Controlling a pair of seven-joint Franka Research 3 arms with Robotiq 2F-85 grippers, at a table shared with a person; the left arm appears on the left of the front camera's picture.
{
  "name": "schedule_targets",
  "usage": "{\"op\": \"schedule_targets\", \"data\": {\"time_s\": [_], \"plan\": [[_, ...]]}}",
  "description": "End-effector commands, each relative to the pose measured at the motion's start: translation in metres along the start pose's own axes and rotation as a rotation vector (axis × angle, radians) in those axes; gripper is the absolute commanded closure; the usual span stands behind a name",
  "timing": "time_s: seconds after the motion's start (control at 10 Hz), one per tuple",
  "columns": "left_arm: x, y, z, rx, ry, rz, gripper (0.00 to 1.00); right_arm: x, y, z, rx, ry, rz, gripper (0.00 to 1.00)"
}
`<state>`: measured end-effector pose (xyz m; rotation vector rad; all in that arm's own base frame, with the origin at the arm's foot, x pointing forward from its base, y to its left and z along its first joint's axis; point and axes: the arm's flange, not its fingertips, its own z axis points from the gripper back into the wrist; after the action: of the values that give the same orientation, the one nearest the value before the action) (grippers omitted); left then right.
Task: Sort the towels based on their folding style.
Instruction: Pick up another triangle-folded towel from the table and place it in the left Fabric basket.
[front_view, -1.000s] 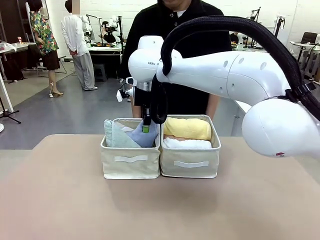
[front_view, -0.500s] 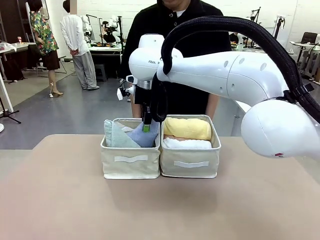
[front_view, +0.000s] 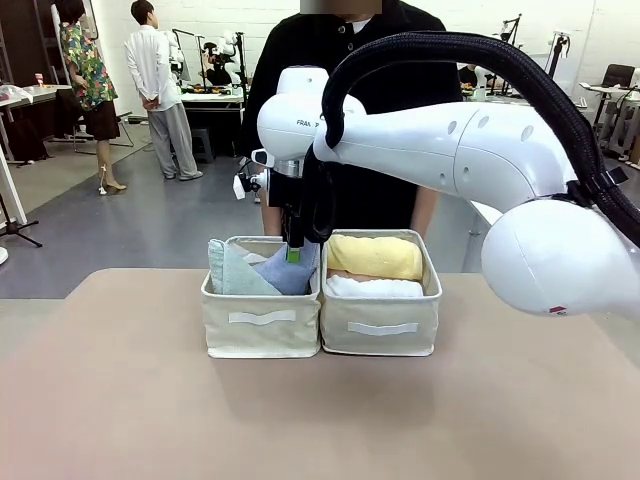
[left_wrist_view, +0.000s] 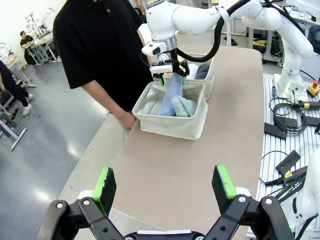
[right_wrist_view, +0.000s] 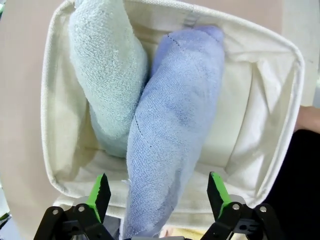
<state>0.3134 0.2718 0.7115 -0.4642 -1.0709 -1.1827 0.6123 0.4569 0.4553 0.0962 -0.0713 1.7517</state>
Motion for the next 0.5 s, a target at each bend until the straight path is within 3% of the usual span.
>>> {"op": "schedule_targets", "data": {"time_s": [0.0,0.2,0.3,0.4], "plan": [[0.002,-0.001,0.002,0.001,-0.016,-0.004,0.0,0.007,-0.014,0.008,0.002,0.006,0.026,0.0],[0.002,-0.001,0.002,0.001,-0.016,-0.004,0.0,0.007,-0.013,0.011,0.0,0.001,0.028,0.0],[0.002,-0.001,0.002,0.001,-0.016,-0.004,0.0,0.005,-0.001,0.032,-0.008,-0.007,0.022,0.0],[0.002,-0.001,0.002,0.001,-0.016,-0.004,0.0,-0.015,0.042,0.091,-0.104,0.021,0.015,0.0]]}}
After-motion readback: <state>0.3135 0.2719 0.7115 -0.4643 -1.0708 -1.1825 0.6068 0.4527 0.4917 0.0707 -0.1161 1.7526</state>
